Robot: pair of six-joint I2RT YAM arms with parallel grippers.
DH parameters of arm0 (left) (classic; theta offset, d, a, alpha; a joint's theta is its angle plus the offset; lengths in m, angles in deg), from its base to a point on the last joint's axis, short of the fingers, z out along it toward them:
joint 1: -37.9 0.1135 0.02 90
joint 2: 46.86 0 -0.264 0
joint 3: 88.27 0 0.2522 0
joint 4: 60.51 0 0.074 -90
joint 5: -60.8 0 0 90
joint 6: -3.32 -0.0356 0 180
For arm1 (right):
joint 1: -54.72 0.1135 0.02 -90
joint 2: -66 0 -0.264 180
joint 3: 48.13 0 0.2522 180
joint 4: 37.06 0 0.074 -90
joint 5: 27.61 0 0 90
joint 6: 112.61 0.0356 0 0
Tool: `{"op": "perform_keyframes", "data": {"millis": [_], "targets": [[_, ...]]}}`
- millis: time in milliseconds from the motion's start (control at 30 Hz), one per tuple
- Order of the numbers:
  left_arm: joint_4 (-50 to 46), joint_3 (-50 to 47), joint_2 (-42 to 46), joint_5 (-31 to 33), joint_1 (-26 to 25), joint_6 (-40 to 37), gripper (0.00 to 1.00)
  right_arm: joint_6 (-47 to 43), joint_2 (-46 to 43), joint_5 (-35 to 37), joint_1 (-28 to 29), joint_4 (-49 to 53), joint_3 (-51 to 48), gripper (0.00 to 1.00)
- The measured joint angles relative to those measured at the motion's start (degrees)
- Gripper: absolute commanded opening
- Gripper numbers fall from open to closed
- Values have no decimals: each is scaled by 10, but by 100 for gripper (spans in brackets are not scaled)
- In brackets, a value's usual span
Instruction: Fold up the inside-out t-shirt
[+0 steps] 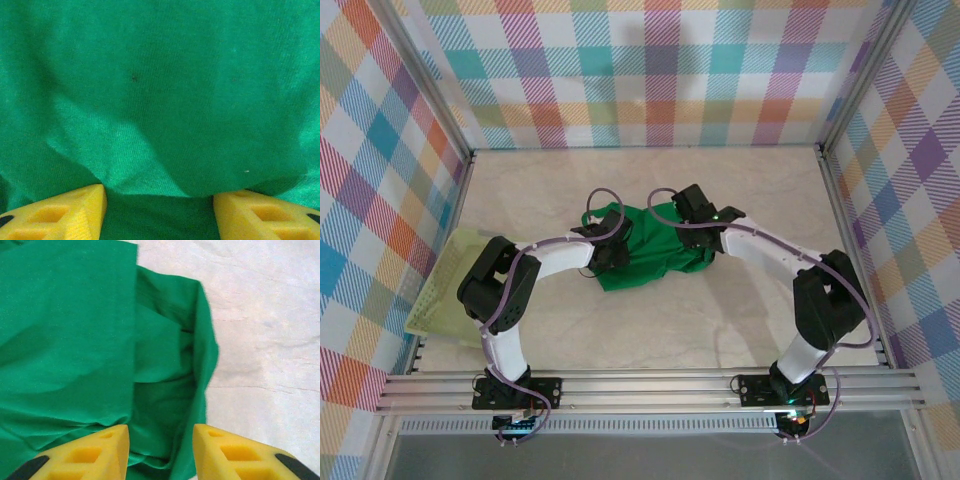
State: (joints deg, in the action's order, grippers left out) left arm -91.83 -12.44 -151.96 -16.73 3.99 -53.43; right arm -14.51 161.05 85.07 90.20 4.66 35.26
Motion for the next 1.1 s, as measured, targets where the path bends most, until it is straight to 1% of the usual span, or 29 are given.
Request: {"op": "perform_keyframes", "data": {"millis": [200,433,600,733,900,967,1033,1100], "targets": [[0,0,1,-2,0,0,59,30,43,-83,0,-1,-4,35],[0,-5,7,-10,1,0,59,85,73,-130,-16,1,-4,32],[2,-8,9,-11,1,0,59,109,95,-142,-33,6,7,34],[2,-9,10,-14,1,2,59,115,95,-153,-34,5,7,34],[2,-9,10,-16,1,2,60,126,95,-170,-34,-1,9,37],[2,-9,10,-17,1,2,60,129,97,-174,-35,-1,14,35],[2,-9,11,-18,1,2,60,133,104,-174,-35,0,27,30],[2,-11,12,-20,1,2,60,136,116,-172,-35,-2,39,23]]}}
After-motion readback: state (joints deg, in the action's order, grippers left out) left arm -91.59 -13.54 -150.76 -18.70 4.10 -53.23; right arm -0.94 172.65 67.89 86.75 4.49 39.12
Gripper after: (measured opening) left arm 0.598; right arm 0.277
